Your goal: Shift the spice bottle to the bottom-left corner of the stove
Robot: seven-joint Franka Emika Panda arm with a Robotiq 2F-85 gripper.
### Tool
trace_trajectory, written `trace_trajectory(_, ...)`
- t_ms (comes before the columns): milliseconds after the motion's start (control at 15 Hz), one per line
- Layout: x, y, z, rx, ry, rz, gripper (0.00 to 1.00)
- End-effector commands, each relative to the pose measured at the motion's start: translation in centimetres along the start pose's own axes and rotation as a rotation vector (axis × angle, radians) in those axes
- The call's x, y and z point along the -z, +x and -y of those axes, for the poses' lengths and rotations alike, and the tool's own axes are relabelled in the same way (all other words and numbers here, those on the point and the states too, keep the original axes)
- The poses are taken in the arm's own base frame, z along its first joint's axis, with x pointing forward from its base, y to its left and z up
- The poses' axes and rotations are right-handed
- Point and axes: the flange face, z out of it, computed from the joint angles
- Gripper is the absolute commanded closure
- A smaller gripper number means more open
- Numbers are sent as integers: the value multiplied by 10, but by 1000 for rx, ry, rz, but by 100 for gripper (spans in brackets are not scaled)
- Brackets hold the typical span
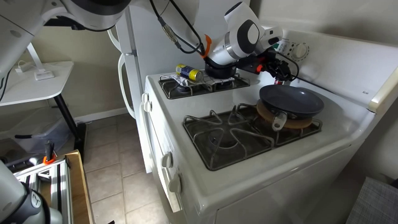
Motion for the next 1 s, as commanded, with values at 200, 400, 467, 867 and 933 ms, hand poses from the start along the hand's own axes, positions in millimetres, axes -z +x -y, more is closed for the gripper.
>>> trace_trajectory(200, 1, -1, 7, -18, -2, -63, 83)
trace_trajectory(400, 8, -2, 6, -16, 15, -47, 84)
trace_trajectory(467, 11, -2, 5, -12, 14, -39, 84)
trace_trajectory(867, 0, -1, 4, -25, 17, -76, 3)
trace_trajectory(933, -2, -2, 4, -22, 20, -79, 0)
